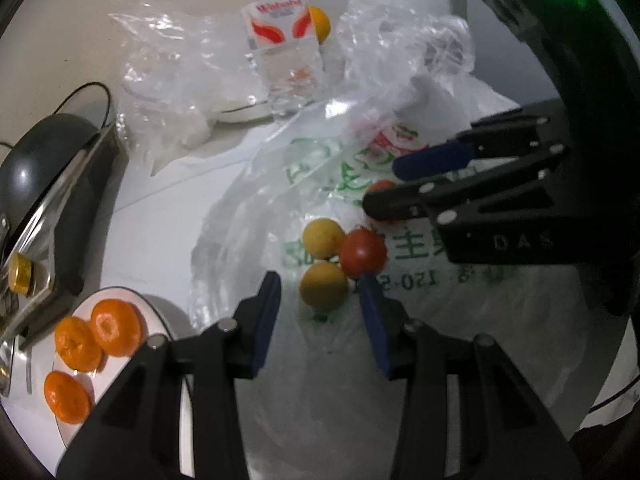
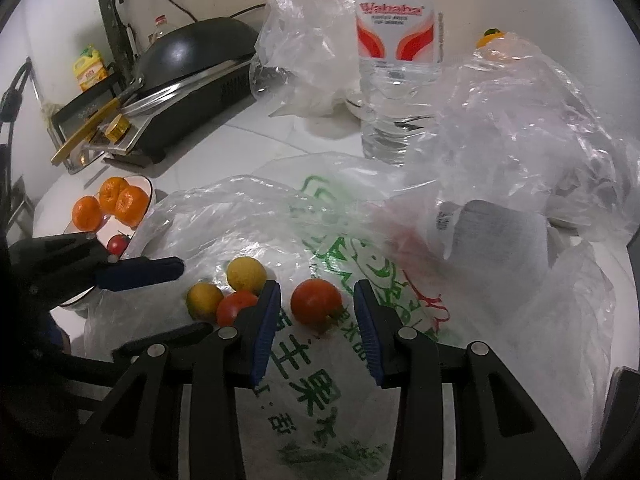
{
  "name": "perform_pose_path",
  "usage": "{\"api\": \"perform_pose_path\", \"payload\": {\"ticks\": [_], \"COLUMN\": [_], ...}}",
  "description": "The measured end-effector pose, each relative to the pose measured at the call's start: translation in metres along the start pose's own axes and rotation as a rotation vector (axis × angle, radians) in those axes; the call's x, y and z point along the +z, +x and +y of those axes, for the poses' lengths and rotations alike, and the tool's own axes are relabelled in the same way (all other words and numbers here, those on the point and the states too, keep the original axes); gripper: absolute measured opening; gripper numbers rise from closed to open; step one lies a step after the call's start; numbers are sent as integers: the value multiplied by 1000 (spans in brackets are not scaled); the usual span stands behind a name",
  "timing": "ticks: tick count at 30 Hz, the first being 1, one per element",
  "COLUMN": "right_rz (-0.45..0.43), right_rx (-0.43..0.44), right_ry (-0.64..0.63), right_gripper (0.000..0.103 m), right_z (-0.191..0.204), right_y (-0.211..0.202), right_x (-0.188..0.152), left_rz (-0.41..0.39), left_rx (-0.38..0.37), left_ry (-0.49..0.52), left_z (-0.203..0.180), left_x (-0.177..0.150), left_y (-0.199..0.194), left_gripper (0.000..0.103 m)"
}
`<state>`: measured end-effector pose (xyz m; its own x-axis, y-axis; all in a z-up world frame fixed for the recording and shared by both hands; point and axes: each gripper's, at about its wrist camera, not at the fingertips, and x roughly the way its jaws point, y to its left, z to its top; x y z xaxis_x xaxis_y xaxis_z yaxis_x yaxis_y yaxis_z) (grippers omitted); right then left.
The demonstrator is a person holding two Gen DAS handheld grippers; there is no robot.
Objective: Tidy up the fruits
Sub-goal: 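Grasp a red cherry tomato with the right gripper while the left grasps a yellow fruit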
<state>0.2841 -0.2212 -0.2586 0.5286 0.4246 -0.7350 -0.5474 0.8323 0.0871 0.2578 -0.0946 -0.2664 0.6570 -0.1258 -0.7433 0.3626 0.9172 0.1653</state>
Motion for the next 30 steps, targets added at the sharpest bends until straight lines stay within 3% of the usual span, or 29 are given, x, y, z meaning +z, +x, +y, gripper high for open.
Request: {"api": "perform_pose_path", "payload": {"ticks": [7, 15, 30], "right_rz": [39, 46, 8], "right_rx": [-5, -16, -39], "right_ry": [0, -17, -46], "right_gripper": [40, 31, 30], "right_z": [0, 2, 20], "right_y": [11, 14, -11], "right_x": [-1, -2, -2], "left_rz": [4, -10, -85], "left_rx": [-26, -48, -65], "left_ry": [20, 37, 21], "left_z": [0, -1, -3], "left_x": [1, 2, 2], "left_y": [8, 7, -33], "left_gripper": [41, 27, 27]}}
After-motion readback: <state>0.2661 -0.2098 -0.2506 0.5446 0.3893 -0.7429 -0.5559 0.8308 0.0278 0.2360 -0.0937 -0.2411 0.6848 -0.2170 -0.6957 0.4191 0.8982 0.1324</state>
